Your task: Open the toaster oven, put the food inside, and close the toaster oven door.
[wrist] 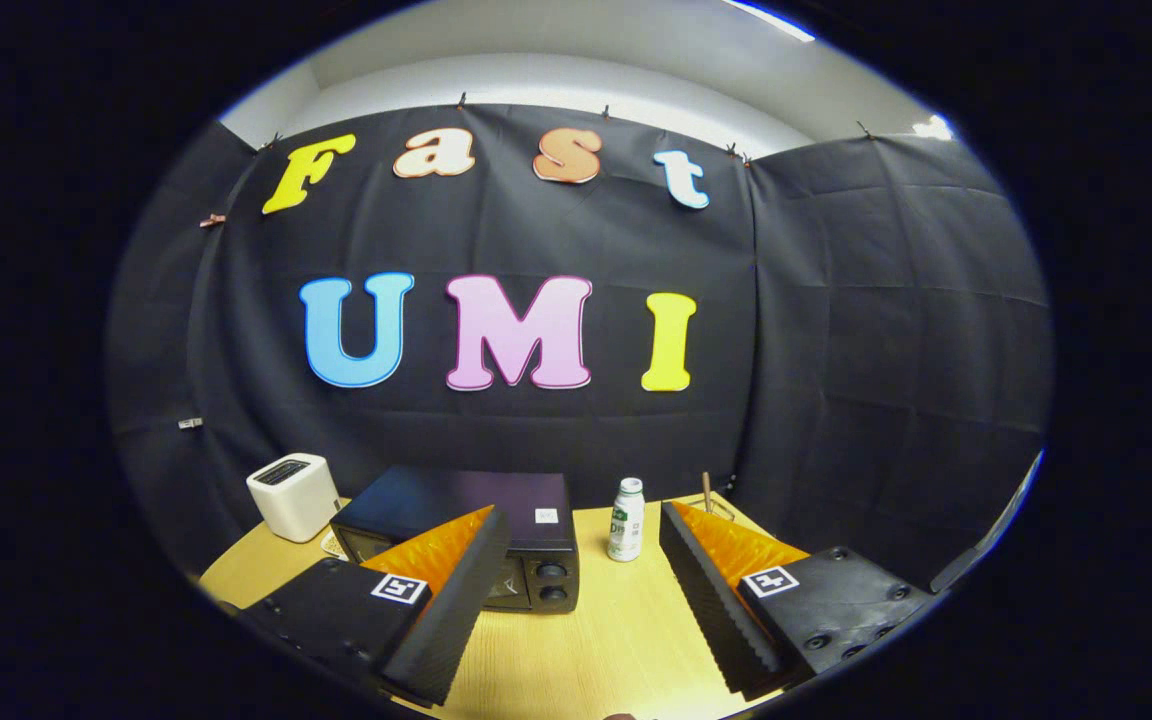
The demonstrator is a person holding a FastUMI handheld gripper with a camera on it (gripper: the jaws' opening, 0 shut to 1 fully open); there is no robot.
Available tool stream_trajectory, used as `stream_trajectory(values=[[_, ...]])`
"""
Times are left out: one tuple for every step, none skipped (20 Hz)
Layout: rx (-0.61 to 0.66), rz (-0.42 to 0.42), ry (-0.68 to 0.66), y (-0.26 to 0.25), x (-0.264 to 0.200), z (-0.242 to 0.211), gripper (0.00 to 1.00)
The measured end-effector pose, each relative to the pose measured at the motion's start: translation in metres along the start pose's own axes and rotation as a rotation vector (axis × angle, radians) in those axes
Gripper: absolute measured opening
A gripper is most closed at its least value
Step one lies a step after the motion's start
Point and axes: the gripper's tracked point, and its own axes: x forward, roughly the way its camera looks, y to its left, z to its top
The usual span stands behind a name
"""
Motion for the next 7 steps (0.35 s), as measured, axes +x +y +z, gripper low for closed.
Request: stream_trajectory(values=[[-0.005, -0.007, -0.011, -0.005, -0.01, 0.0, 0.98], [-0.012, -0.016, -0.019, -0.009, -0.017, -0.002, 0.98], [-0.013, -0.017, -0.011, -0.011, -0.026, -0.007, 0.98], [-0.012, -0.011, 0.002, -0.009, -0.035, -0.014, 0.98], [-0.013, -0.003, 0.012, -0.007, -0.041, -0.018, 0.98], [-0.014, -0.001, 0.02, -0.006, -0.042, -0.02, 0.98], [-0.017, 0.002, 0.017, -0.004, -0.044, -0.02, 0.98]])
